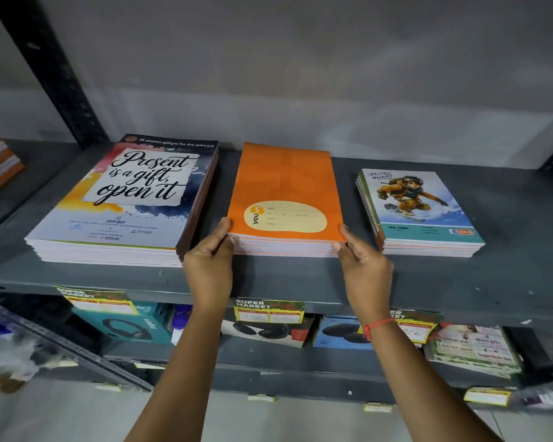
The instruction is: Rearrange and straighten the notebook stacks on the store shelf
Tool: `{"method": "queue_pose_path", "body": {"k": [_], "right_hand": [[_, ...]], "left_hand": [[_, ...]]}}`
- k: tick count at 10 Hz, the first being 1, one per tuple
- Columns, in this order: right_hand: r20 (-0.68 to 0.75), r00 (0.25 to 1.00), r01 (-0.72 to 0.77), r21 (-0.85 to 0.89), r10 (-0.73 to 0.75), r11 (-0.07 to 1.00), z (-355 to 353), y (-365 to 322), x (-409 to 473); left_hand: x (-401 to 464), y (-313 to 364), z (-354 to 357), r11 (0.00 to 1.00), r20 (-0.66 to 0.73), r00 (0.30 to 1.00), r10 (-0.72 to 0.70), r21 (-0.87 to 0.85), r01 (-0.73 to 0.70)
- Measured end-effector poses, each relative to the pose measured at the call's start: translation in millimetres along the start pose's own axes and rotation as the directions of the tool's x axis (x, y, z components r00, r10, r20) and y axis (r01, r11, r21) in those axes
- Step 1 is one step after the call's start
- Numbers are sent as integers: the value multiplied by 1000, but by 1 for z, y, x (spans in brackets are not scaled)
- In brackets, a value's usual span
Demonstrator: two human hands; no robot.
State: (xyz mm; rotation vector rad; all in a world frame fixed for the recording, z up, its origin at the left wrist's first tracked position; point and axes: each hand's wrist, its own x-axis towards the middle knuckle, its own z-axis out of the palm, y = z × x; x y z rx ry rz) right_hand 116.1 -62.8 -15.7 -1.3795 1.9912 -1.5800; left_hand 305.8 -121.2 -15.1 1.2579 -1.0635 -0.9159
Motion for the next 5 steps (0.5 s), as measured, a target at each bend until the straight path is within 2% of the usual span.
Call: {"method": "queue_pose_path", "body": {"k": [3,4,5], "right_hand": [[-54,999,1,-37,-3,999,0,-3,-2],[11,999,-35,14,35,999,-11,-13,-5],[-8,999,-34,-3,34,999,-27,-19,-24]], "left_hand": [[-2,1,2,999,-46,998,38,21,-37],[-10,15,-1,994,18,1000,21,110,-23],[-26,21,-6,954,34,997,74,290,-81]]}}
